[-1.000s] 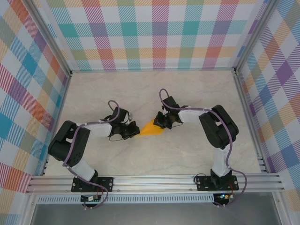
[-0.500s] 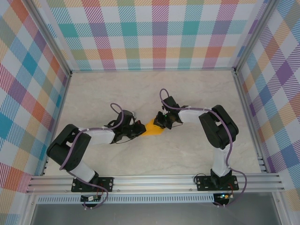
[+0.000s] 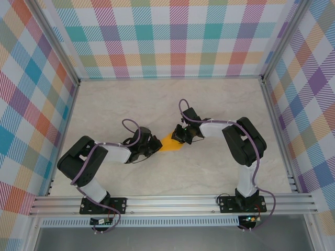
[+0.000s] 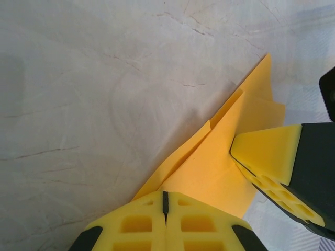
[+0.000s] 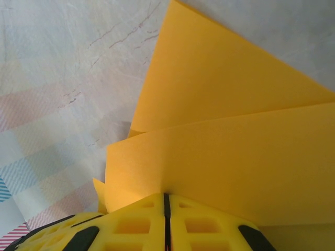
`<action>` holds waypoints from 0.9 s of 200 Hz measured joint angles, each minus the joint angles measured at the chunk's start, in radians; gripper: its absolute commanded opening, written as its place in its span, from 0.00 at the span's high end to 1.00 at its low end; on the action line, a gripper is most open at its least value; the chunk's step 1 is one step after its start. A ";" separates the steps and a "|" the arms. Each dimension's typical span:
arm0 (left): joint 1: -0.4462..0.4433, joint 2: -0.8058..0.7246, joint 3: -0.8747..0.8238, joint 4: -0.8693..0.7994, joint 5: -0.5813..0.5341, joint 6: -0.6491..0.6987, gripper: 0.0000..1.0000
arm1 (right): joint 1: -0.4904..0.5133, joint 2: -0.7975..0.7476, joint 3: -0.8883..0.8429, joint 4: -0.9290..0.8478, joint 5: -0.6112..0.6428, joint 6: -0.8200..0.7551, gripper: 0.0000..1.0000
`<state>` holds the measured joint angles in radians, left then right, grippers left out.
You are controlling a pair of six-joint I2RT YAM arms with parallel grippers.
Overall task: Fold a paper plane with a square sheet of paper (pick it up from the middle)
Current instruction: Fourth fold the wing at the center of the table.
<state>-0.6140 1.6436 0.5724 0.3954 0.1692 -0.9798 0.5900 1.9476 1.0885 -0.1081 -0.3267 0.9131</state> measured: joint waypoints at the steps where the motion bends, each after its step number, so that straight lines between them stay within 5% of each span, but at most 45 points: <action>1: 0.000 0.000 0.000 0.000 0.000 0.000 1.00 | 0.000 0.000 0.000 0.000 0.000 0.000 0.93; 103: 0.022 -0.183 -0.147 -0.082 -0.056 0.034 1.00 | -0.004 -0.001 0.000 0.002 0.000 0.000 0.94; 180: 0.041 -0.253 -0.103 -0.122 -0.016 0.068 1.00 | -0.004 -0.001 -0.001 0.002 0.000 0.000 0.93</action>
<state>-0.5732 1.3907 0.4694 0.2733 0.1532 -0.9119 0.5861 1.9469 1.0874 -0.1062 -0.3267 0.9131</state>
